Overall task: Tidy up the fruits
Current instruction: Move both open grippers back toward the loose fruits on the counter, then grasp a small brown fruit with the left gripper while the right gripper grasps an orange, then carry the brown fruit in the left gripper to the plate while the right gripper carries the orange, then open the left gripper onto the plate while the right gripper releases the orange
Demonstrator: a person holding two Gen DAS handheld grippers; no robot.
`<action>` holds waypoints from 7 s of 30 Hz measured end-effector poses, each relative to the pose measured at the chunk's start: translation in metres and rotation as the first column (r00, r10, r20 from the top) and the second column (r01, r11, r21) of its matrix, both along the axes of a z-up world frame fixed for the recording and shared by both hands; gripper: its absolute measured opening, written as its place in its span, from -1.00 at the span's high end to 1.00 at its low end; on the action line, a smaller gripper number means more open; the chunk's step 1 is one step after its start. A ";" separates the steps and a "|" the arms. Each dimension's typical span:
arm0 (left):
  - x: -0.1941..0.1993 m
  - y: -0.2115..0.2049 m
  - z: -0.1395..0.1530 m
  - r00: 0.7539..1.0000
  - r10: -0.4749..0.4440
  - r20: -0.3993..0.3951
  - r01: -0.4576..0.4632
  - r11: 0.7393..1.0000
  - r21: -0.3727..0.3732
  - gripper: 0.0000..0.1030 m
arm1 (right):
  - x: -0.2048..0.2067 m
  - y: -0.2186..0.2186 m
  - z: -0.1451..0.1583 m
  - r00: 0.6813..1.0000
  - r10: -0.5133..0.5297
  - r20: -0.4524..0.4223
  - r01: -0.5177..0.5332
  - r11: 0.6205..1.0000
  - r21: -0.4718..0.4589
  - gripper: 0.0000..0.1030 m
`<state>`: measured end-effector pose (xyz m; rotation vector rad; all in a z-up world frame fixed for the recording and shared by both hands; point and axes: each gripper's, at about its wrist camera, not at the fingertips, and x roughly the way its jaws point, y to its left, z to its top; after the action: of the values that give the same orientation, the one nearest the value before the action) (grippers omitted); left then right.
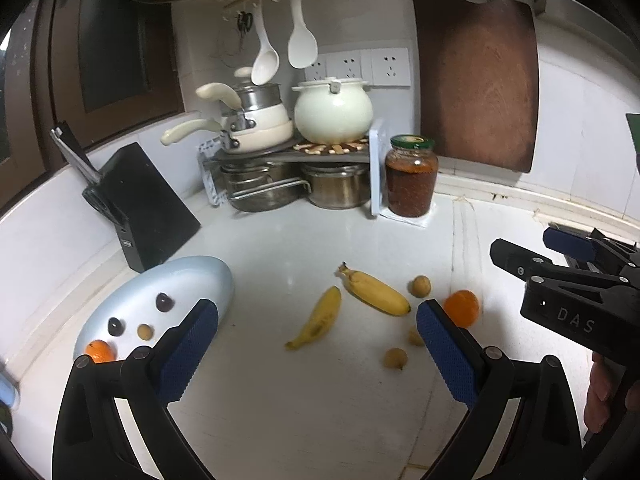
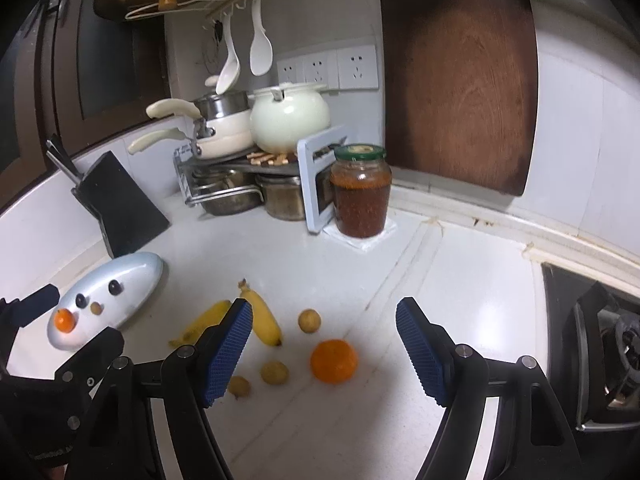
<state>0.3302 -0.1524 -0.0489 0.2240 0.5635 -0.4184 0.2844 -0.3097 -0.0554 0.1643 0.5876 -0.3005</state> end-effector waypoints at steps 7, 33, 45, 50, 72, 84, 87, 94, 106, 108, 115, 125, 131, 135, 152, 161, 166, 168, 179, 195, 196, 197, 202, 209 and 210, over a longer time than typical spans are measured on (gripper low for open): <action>-0.001 -0.010 -0.015 0.999 -0.008 -0.032 0.009 1.000 0.012 -0.95 | 0.004 -0.010 -0.016 0.999 0.028 -0.044 -0.027 0.999 0.022 -0.46; 0.012 -0.044 -0.077 0.980 -0.071 -0.186 0.076 0.997 0.019 -0.33 | 0.026 -0.030 -0.065 0.980 0.124 -0.156 -0.113 0.991 0.078 -0.32; 0.022 -0.060 -0.096 0.965 -0.103 -0.240 0.116 0.993 0.037 0.05 | 0.040 -0.033 -0.084 0.968 0.169 -0.184 -0.145 0.980 0.135 -0.16; 0.027 -0.062 -0.103 0.958 -0.105 -0.266 0.117 0.993 0.027 0.11 | 0.044 -0.031 -0.089 0.965 0.176 -0.192 -0.150 0.978 0.146 -0.13; 0.042 -0.069 -0.116 0.931 -0.120 -0.345 0.124 0.992 -0.008 0.53 | 0.059 -0.034 -0.099 0.958 0.183 -0.222 -0.153 0.978 0.145 0.08; 0.038 -0.059 -0.094 0.954 -0.098 -0.282 0.095 0.995 -0.025 0.54 | 0.047 -0.031 -0.090 0.967 0.155 -0.203 -0.130 0.983 0.129 0.10; 0.035 -0.054 -0.086 0.959 -0.101 -0.265 0.095 0.995 -0.034 0.54 | 0.042 -0.028 -0.083 0.969 0.154 -0.191 -0.132 0.984 0.121 0.10; 0.028 -0.039 -0.068 0.970 -0.091 -0.225 0.080 0.995 -0.058 0.53 | 0.033 -0.016 -0.064 0.973 0.168 -0.156 -0.152 0.982 0.111 0.10; 0.020 -0.003 -0.043 0.986 -0.035 -0.164 0.022 0.996 -0.083 0.54 | 0.027 0.017 -0.039 0.971 0.215 -0.102 -0.208 0.975 0.075 0.10; 0.018 0.005 -0.038 0.988 -0.018 -0.150 0.005 0.996 -0.086 0.54 | 0.027 0.024 -0.035 0.970 0.227 -0.092 -0.221 0.973 0.071 0.10; 0.015 0.032 -0.024 0.993 0.031 -0.110 -0.042 0.994 -0.097 0.53 | 0.034 0.048 -0.024 0.959 0.276 -0.067 -0.272 0.960 0.059 0.10; 0.010 0.071 -0.005 0.992 0.114 -0.051 -0.119 0.987 -0.108 0.53 | 0.045 0.082 -0.008 0.938 0.346 -0.023 -0.345 0.938 0.047 0.10; 0.012 0.095 0.001 0.986 0.164 -0.032 -0.167 0.980 -0.110 0.54 | 0.055 0.106 -0.001 0.924 0.383 -0.005 -0.383 0.923 0.038 0.10; 0.012 0.111 0.005 0.981 0.194 -0.019 -0.195 0.975 -0.110 0.53 | 0.060 0.122 0.003 0.911 0.412 0.007 -0.412 0.911 0.034 0.10; 0.027 0.177 0.008 0.947 0.321 0.009 -0.318 0.942 -0.106 0.53 | 0.091 0.190 0.013 0.850 0.525 0.038 -0.526 0.850 0.030 0.10; 0.048 0.197 0.001 0.933 0.359 -0.009 -0.358 0.929 -0.095 0.54 | 0.117 0.211 0.008 0.827 0.561 0.033 -0.562 0.826 0.039 0.10; 0.061 0.205 -0.006 0.929 0.370 -0.024 -0.371 0.925 -0.081 0.53 | 0.134 0.221 0.000 0.817 0.576 0.012 -0.576 0.816 0.056 0.10; 0.066 0.208 -0.010 0.926 0.375 -0.030 -0.376 0.924 -0.072 0.54 | 0.140 0.224 -0.004 0.815 0.580 0.004 -0.579 0.813 0.061 0.10; 0.092 0.223 -0.040 0.919 0.384 -0.092 -0.388 0.921 -0.038 0.54 | 0.174 0.244 -0.032 0.790 0.609 -0.070 -0.604 0.793 0.080 0.10; 0.125 0.225 -0.091 0.903 0.378 -0.205 -0.384 0.923 0.015 0.54 | 0.213 0.255 -0.077 0.763 0.620 -0.181 -0.608 0.784 0.123 0.10; 0.127 0.224 -0.093 0.902 0.377 -0.210 -0.382 0.924 0.018 0.54 | 0.215 0.255 -0.079 0.762 0.620 -0.187 -0.607 0.785 0.124 0.10; 0.129 0.224 -0.096 0.901 0.376 -0.218 -0.381 0.924 0.021 0.54 | 0.217 0.256 -0.082 0.761 0.619 -0.193 -0.606 0.785 0.125 0.10; 0.135 0.224 -0.104 0.898 0.373 -0.235 -0.376 0.926 0.031 0.54 | 0.223 0.255 -0.090 0.762 0.611 -0.215 -0.598 0.791 0.131 0.10; 0.142 0.222 -0.111 0.892 0.370 -0.259 -0.373 0.927 0.039 0.53 | 0.226 0.257 -0.098 0.755 0.611 -0.238 -0.598 0.791 0.134 0.09; 0.142 0.222 -0.112 0.892 0.369 -0.262 -0.372 0.927 0.041 0.53 | 0.226 0.257 -0.099 0.754 0.611 -0.240 -0.597 0.790 0.135 0.09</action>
<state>0.4723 0.0695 -0.1610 0.0450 0.8499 -0.0768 0.5101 -0.0527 -0.1540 -0.0293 0.8907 0.3377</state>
